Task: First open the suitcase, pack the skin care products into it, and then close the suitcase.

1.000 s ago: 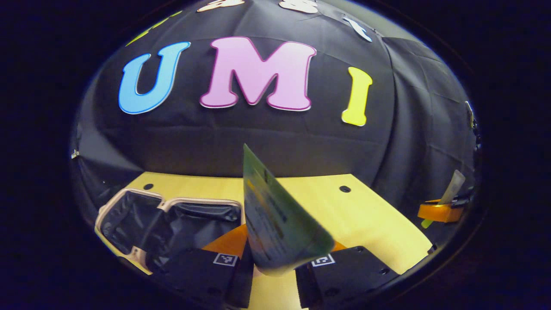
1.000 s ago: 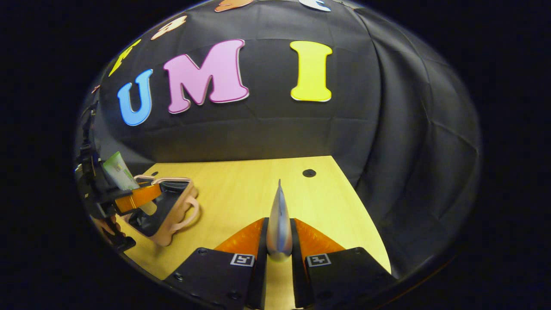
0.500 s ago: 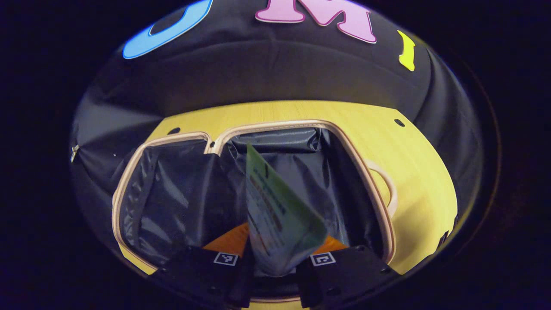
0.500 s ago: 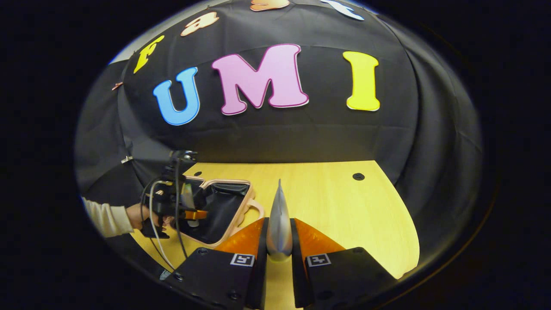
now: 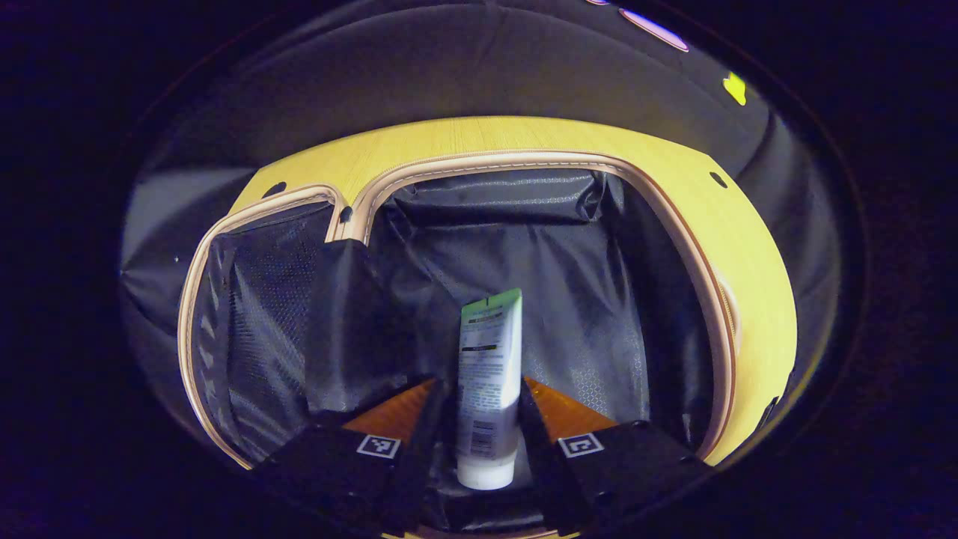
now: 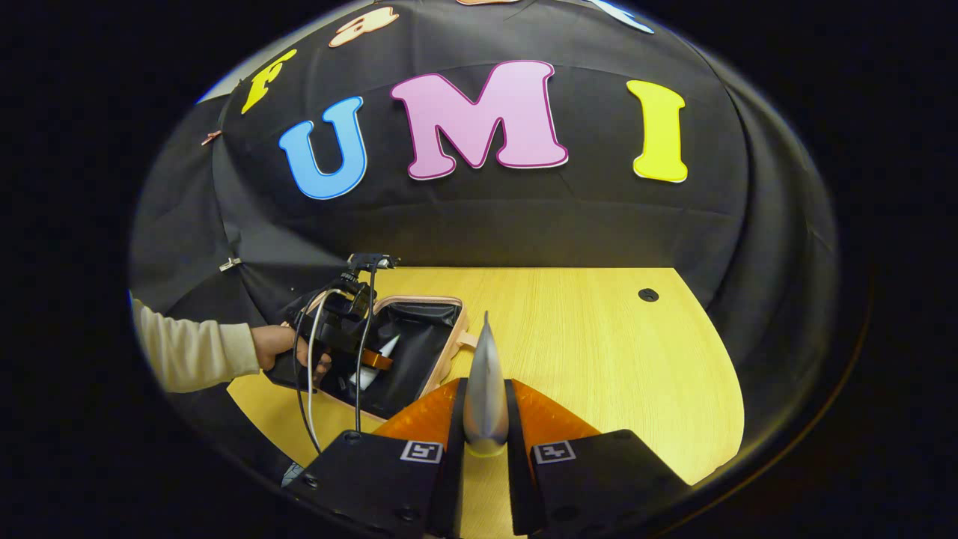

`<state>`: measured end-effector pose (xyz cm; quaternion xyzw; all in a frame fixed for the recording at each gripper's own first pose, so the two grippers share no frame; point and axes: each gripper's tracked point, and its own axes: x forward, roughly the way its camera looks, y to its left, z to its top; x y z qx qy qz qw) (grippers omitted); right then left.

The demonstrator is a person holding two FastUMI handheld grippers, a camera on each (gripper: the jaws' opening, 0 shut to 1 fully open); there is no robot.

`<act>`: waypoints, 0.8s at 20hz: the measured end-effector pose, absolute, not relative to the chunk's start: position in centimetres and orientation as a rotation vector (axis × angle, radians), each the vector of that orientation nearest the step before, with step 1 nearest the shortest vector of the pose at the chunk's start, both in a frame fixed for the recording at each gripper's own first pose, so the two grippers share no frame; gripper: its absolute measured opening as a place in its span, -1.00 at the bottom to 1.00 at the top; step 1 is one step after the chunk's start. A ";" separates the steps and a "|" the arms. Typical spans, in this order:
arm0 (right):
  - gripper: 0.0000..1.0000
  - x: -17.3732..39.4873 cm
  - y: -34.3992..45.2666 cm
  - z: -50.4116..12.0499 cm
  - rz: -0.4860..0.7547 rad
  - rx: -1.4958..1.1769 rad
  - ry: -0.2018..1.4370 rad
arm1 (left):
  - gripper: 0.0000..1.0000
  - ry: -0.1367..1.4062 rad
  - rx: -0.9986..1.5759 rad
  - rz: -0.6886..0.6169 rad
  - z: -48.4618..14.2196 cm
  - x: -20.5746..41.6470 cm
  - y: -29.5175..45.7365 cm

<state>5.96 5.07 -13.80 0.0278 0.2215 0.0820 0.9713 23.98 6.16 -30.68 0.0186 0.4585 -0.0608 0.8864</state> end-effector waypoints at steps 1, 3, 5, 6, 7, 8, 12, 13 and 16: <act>-0.43 6.2 5.5 -13.8 0.168 0.061 0.454 | 0.49 0.926 0.018 -0.123 -29.8 23.7 5.8; -0.43 6.8 6.3 -13.9 0.176 0.074 0.478 | 0.95 0.847 -0.016 -0.109 -27.8 23.0 5.8; -0.43 7.8 7.1 -14.0 0.181 0.077 0.496 | 0.98 0.760 -0.034 -0.077 -24.7 21.8 6.9; -0.43 8.3 7.7 -14.2 0.187 0.077 0.507 | 0.97 0.709 -0.044 -0.063 -22.9 20.8 7.5; -0.43 8.9 8.5 -14.4 0.196 0.076 0.521 | 0.98 0.653 -0.052 -0.048 -21.0 19.9 8.4; -0.43 9.6 9.6 -14.8 0.207 0.077 0.537 | 0.97 0.600 -0.054 -0.032 -19.1 18.4 9.7; -0.43 12.4 14.3 -17.5 0.262 -0.021 0.583 | 0.96 0.483 -0.040 -0.009 -15.0 13.1 14.4; -0.42 13.1 16.1 -18.6 0.285 -0.019 0.605 | 0.96 0.476 -0.032 0.020 -15.0 11.9 16.1; -0.42 16.0 20.2 -23.9 0.283 0.019 0.732 | 0.95 0.463 -0.084 0.097 -14.9 8.9 20.1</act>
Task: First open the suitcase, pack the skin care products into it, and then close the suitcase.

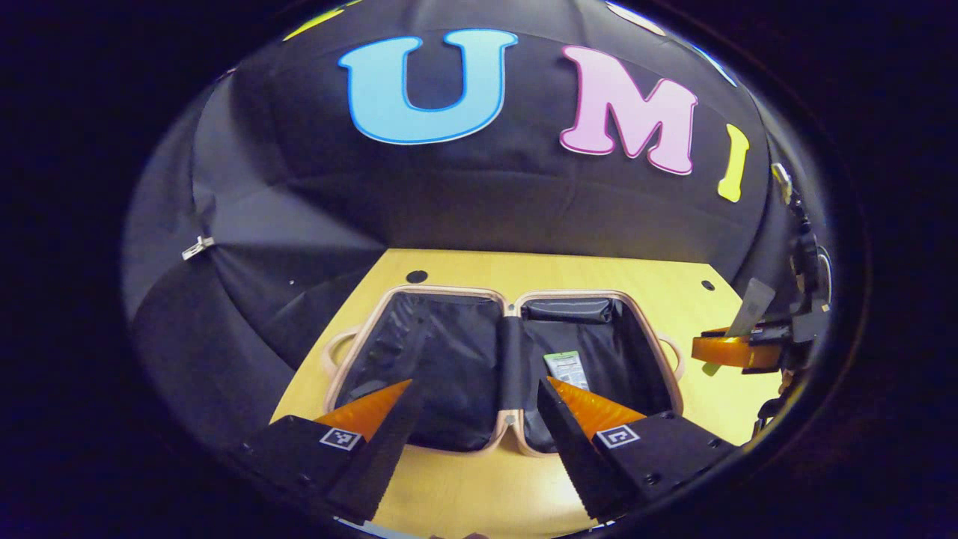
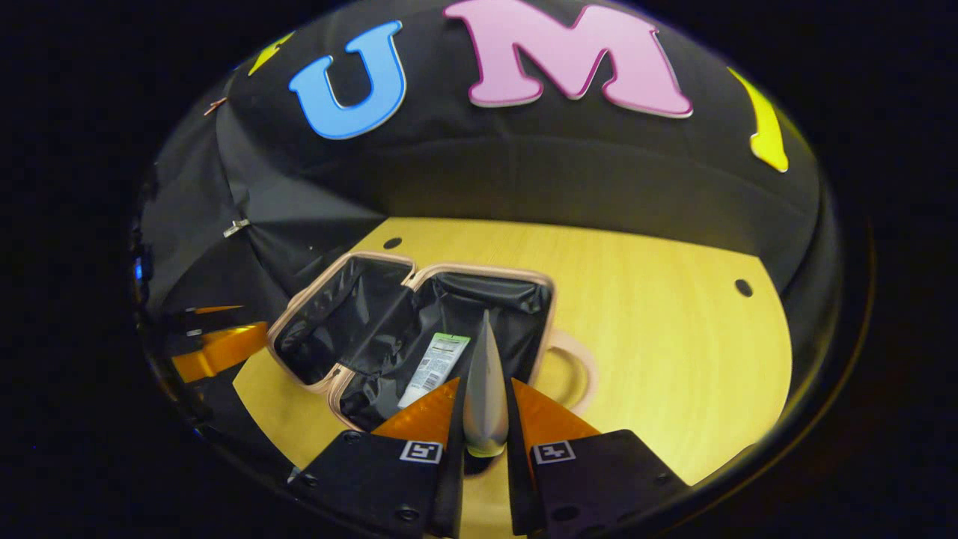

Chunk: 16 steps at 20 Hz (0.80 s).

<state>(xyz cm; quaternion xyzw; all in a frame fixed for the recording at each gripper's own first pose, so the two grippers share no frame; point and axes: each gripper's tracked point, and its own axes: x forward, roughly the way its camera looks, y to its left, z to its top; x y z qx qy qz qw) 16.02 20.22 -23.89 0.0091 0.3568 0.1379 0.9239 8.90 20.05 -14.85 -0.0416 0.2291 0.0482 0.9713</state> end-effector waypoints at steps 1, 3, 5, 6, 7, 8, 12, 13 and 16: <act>-0.42 16.3 20.4 -25.8 0.252 0.000 0.773 | 0.96 0.467 -0.116 0.100 -15.1 7.9 20.6; -0.42 17.2 21.0 -29.2 0.209 -0.039 0.858 | 0.97 0.504 -0.142 0.122 -16.5 5.9 22.1; -0.42 17.7 21.9 -31.6 0.205 -0.082 0.914 | 0.97 0.525 -0.141 0.144 -17.6 4.3 23.3; -0.42 17.5 21.9 -32.7 0.188 -0.092 0.954 | 0.97 0.534 -0.142 0.144 -18.1 3.7 23.4; -0.42 17.1 22.2 -33.7 0.170 -0.081 1.008 | 0.97 0.542 -0.142 0.142 -18.3 2.9 23.4; -0.42 16.7 22.0 -34.4 0.140 -0.074 1.054 | 0.97 0.555 -0.142 0.137 -18.9 2.5 23.5; -0.55 17.1 22.1 -35.1 0.090 -0.057 1.080 | 0.97 0.577 -0.150 0.133 -20.2 2.2 23.9; -0.51 16.7 22.6 -34.8 0.094 -0.036 1.091 | 0.97 0.579 -0.161 0.140 -20.1 1.9 24.2; 0.23 17.3 23.0 -31.6 0.114 0.010 0.996 | 0.97 0.566 -0.177 0.209 -20.1 2.4 26.5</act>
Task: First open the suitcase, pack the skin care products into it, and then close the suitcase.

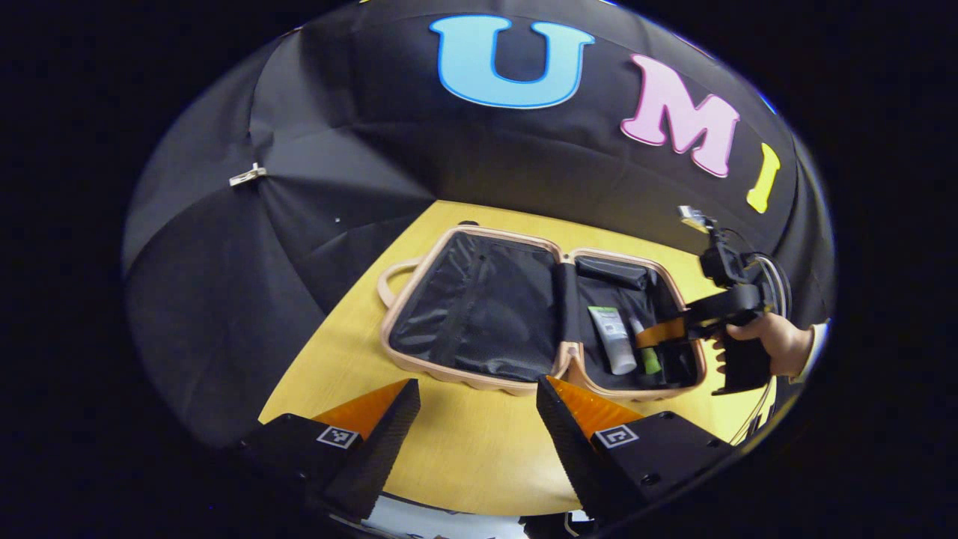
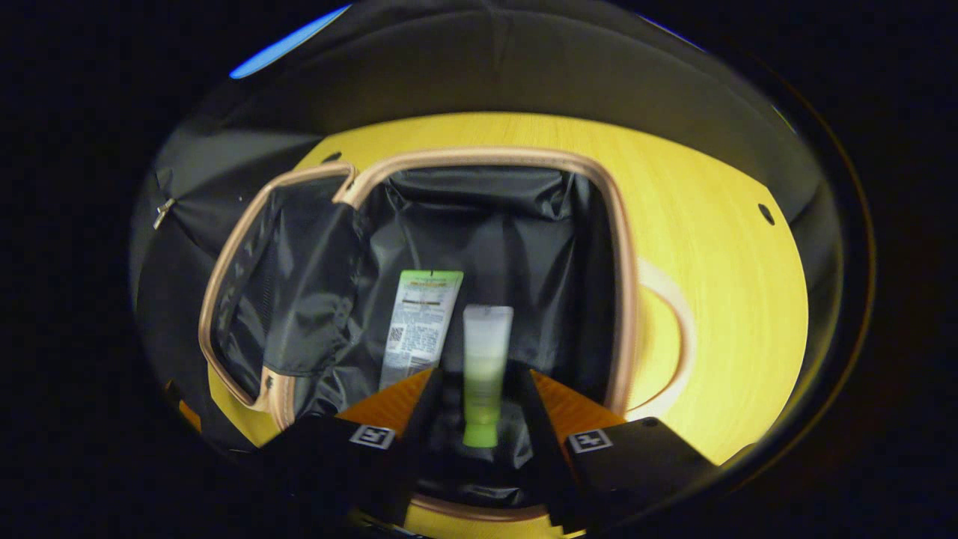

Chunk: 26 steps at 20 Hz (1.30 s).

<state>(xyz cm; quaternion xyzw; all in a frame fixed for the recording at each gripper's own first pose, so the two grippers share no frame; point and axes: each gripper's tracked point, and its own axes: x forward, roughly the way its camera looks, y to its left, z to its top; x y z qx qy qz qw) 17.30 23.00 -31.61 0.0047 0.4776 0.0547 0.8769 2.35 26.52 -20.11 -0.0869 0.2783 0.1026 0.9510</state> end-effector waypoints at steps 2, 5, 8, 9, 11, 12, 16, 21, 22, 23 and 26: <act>0.70 17.5 22.9 -28.0 0.129 0.048 0.901 | 0.97 0.550 -0.168 0.247 -20.0 3.1 28.4; 0.82 16.4 21.6 -22.5 0.168 0.093 0.757 | 0.97 0.522 -0.158 0.289 -19.8 5.2 32.3; 0.94 13.8 18.0 -17.6 0.163 0.067 0.620 | 0.96 0.502 -0.170 0.301 -19.8 8.8 37.1; 0.94 12.6 16.5 -16.6 0.149 0.051 0.580 | 0.93 0.498 -0.197 0.304 -19.8 10.2 38.5; 0.94 10.2 12.6 -14.8 0.096 0.001 0.518 | 0.97 0.505 -0.260 0.322 -20.1 12.6 41.4; 0.94 8.7 11.1 -14.1 0.072 -0.014 0.498 | 0.97 0.510 -0.291 0.329 -20.3 14.0 42.7; 0.94 3.6 5.0 -12.8 -0.057 -0.038 0.470 | 0.88 0.565 -0.398 0.294 -22.3 19.0 45.6; 0.95 -1.7 -2.9 -13.0 -0.226 -0.026 0.550 | 0.57 0.640 -0.764 0.288 -26.2 23.0 44.9; 0.95 -2.6 -4.6 -12.9 -0.273 -0.028 0.557 | 0.52 0.675 -0.759 0.313 -27.6 22.9 45.4; 0.95 -3.3 -6.0 -12.5 -0.316 -0.015 0.552 | 0.44 0.709 -0.761 0.317 -28.6 22.6 45.6; 0.96 -5.0 -8.5 -12.0 -0.400 0.037 0.532 | 0.34 0.714 -0.823 0.285 -28.9 23.2 44.6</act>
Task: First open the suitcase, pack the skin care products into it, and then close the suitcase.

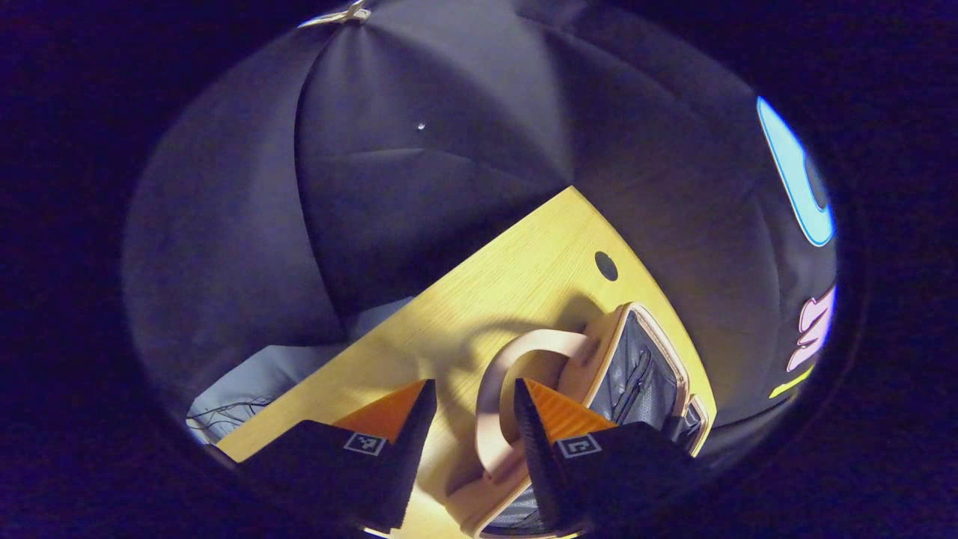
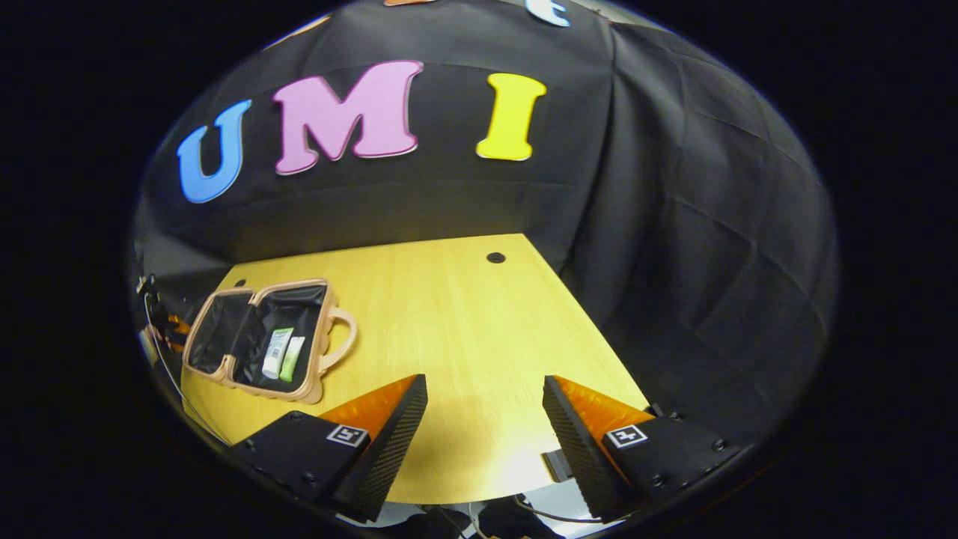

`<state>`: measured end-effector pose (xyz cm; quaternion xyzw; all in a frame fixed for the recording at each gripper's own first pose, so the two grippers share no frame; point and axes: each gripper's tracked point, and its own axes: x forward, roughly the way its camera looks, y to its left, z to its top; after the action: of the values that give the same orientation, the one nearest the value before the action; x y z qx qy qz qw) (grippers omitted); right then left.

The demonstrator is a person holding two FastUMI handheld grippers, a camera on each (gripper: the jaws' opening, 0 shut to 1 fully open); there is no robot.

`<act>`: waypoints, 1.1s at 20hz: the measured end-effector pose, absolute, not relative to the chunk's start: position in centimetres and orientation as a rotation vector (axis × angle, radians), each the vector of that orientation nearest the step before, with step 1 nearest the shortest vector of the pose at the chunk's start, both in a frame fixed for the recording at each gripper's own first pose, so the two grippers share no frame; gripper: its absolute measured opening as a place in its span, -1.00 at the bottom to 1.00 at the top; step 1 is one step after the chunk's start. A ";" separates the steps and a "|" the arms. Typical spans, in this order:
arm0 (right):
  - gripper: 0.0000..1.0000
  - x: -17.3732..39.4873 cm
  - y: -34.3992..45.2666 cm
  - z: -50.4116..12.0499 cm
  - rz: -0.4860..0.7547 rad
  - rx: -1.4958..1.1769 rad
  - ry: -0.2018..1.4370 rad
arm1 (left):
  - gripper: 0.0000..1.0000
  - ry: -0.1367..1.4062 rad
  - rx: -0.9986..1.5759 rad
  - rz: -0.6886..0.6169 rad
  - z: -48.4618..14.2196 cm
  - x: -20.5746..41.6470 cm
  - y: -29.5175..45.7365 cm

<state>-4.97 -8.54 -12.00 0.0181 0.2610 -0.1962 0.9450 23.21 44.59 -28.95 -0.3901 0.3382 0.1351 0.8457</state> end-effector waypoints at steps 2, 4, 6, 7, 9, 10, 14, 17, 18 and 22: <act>0.97 -5.4 -9.5 -12.5 -0.419 0.034 0.540 | 0.17 0.729 -0.824 0.273 -29.4 23.4 43.8; 0.96 -5.4 -9.1 -13.1 -0.409 0.048 0.559 | -0.61 0.761 -0.772 0.303 -30.0 23.0 43.9; 0.97 -5.4 -8.4 -13.2 -0.392 0.068 0.550 | -0.67 0.714 -0.727 0.287 -28.1 23.5 43.8; 0.96 -5.3 -8.3 -12.9 -0.386 0.071 0.531 | -0.77 0.704 -0.677 0.285 -27.0 23.1 43.9; 0.96 -5.1 -8.1 -12.7 -0.367 0.066 0.511 | -0.82 0.660 -0.566 0.281 -24.3 23.0 44.2; 0.96 -5.2 -7.9 -12.7 -0.354 0.064 0.509 | -0.92 0.627 -0.514 0.276 -22.6 22.7 44.2; 0.97 -4.5 -8.2 -12.7 -0.320 0.086 0.497 | -0.87 0.464 -0.319 0.179 -12.8 21.4 42.4; 0.97 -4.2 -8.8 -12.7 -0.292 0.084 0.492 | -0.88 0.359 -0.252 0.035 -5.0 18.9 37.4; 0.97 -4.2 -8.9 -12.6 -0.280 0.086 0.490 | -0.88 0.335 -0.233 -0.008 -2.7 18.0 34.8; 0.97 -3.4 -9.9 -11.5 -0.241 0.083 0.447 | -0.88 0.291 -0.211 -0.154 0.2 17.0 23.0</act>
<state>-3.44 -9.86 -11.46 0.0409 0.2210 -0.1193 0.9671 16.97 22.98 0.23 -0.1049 0.1443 -0.0764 0.9810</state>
